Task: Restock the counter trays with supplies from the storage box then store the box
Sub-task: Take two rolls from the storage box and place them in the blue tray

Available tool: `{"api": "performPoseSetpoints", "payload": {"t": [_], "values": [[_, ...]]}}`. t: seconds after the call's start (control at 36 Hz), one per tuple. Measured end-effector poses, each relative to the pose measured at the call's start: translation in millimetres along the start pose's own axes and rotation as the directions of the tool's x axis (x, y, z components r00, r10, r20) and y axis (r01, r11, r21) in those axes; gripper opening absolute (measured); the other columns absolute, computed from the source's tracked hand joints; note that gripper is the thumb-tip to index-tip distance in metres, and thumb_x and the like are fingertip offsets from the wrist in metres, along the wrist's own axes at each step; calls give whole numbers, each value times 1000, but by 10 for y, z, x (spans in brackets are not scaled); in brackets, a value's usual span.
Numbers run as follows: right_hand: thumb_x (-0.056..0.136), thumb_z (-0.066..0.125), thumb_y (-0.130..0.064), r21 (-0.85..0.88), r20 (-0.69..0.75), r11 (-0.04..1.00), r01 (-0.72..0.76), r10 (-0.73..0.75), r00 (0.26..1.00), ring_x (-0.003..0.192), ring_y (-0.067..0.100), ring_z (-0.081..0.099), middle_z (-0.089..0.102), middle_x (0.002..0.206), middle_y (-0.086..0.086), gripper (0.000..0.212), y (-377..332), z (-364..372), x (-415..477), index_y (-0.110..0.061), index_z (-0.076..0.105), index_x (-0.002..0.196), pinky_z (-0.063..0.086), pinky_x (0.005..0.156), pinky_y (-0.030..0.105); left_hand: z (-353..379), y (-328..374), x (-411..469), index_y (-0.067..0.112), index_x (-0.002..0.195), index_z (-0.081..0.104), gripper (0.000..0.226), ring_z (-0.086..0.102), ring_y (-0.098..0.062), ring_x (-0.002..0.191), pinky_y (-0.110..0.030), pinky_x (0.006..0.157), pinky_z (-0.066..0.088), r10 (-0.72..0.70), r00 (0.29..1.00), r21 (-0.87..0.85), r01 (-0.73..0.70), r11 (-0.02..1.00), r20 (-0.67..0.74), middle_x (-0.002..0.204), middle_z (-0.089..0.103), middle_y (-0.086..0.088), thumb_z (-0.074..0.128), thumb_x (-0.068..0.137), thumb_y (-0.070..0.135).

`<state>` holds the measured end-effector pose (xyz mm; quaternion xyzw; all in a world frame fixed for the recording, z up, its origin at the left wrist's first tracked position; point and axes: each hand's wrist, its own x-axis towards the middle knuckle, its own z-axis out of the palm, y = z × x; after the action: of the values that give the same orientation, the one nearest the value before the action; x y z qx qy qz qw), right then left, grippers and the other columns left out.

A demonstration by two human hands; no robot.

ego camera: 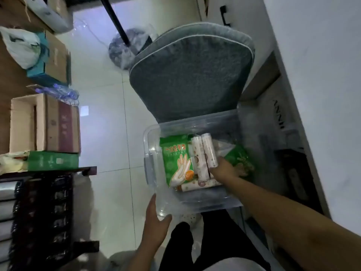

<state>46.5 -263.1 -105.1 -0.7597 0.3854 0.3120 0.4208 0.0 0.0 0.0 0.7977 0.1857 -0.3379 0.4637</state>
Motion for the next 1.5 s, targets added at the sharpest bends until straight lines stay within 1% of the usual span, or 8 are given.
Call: {"api": "performPoseSetpoints", "payload": {"t": [0.06,0.17,0.39,0.61,0.75,1.11,1.19,1.5], "values": [[82,66,-31,8,-23,999,-35,35,999,99,26,66,68,115,7,42,-33,55,197,-18,58,120,51,78,29,37,36,54,51,115,46,73,56,20,99,-18,90,43,-76,996,-16,75,997,-45,109,62,36,68,80,-9],[83,67,-33,-21,-77,994,-110,108,991,99,30,65,65,116,13,43,-129,149,520,-13,56,120,55,81,33,122,-11,99,30,148,34,88,47,-20,131,-42,113,37,-257,960,-78,249,965,-111,146,46,1,69,67,25],[94,58,-39,-189,-98,974,-124,107,989,113,38,58,54,129,23,58,-201,266,867,-4,38,136,51,88,42,194,-105,157,22,150,31,79,42,-18,129,-36,109,36,-318,938,-136,300,944,-138,140,43,2,70,83,4],[89,64,-34,-133,-62,977,-164,156,986,114,37,59,54,130,21,60,-220,319,976,-4,37,133,52,89,42,261,-123,170,31,135,43,70,48,-23,128,-49,109,41,-275,936,-129,252,959,-218,137,50,0,67,69,19],[90,64,-34,-43,-51,985,-166,164,985,111,37,61,60,126,17,51,-222,189,763,-9,41,128,53,91,45,395,89,140,11,136,54,56,44,-29,131,-38,107,35,-58,930,138,115,984,-363,142,47,-14,60,80,15],[75,79,-17,428,-229,901,71,33,973,99,8,65,67,107,-13,60,157,-403,-512,-31,56,129,51,86,30,1293,498,1294,8,135,51,58,56,-27,122,-29,95,46,-151,987,332,126,935,50,130,57,-2,72,82,17],[78,77,-12,477,-273,869,129,7,962,94,-10,61,61,102,-30,60,248,-558,-722,-31,56,130,50,85,24,1569,595,1622,4,131,52,52,61,-23,105,-15,74,45,-175,984,266,158,951,43,120,62,-4,72,83,8],[80,76,-4,580,-318,775,250,-67,946,106,-11,60,62,112,-39,69,566,-732,-1063,-49,51,126,50,81,10,1951,587,2183,-2,127,53,61,62,-37,111,-33,86,49,-244,966,225,256,940,-81,126,63,-21,82,75,14]]}}
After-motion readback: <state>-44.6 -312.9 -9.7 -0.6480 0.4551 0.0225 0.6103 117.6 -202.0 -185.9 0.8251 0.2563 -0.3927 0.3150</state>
